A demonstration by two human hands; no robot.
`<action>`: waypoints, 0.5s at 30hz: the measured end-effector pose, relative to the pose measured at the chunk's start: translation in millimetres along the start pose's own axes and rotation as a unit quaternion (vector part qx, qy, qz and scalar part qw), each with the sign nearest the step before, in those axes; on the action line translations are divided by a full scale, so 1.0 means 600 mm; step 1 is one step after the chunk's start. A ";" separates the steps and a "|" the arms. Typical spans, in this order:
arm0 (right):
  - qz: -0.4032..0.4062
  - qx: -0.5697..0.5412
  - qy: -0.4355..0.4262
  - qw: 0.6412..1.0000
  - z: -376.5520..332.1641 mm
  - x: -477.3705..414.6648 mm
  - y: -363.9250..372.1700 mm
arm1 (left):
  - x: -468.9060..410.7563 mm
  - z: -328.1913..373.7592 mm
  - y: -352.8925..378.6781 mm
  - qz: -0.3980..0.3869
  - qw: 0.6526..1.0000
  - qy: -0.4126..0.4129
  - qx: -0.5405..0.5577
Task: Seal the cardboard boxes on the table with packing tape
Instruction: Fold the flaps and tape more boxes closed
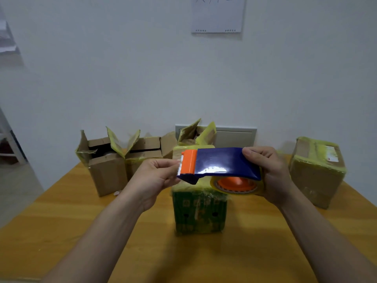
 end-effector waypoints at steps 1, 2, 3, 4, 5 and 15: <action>-0.008 0.010 0.003 1.000 -0.003 0.001 -0.001 | 0.003 -0.005 -0.001 0.006 1.000 0.003 -0.017; -0.014 0.018 0.006 1.000 -0.005 0.002 -0.006 | 0.005 -0.009 -0.002 0.012 1.000 0.006 -0.026; -0.013 0.023 0.008 1.000 -0.008 0.003 -0.013 | 0.008 -0.013 -0.003 0.019 0.999 0.007 -0.026; -0.004 0.029 0.011 1.000 -0.015 0.004 -0.022 | 0.011 -0.017 -0.008 0.028 0.999 0.009 -0.019; 0.004 0.036 0.012 0.999 -0.022 0.004 -0.033 | 0.013 -0.020 -0.014 0.038 0.999 0.010 -0.014; -0.059 0.176 0.013 0.983 -0.035 -0.004 -0.047 | 0.015 -0.028 -0.031 0.123 0.979 0.048 -0.155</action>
Point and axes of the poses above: each hand's wrist, its own x-axis away from the middle knuckle, its own y-axis out of the palm, z = x × y, the point moved 7 cm from there along -x, towards the middle knuckle, and after that the axes turned 15 degrees about -y, right-handed, at the moved point
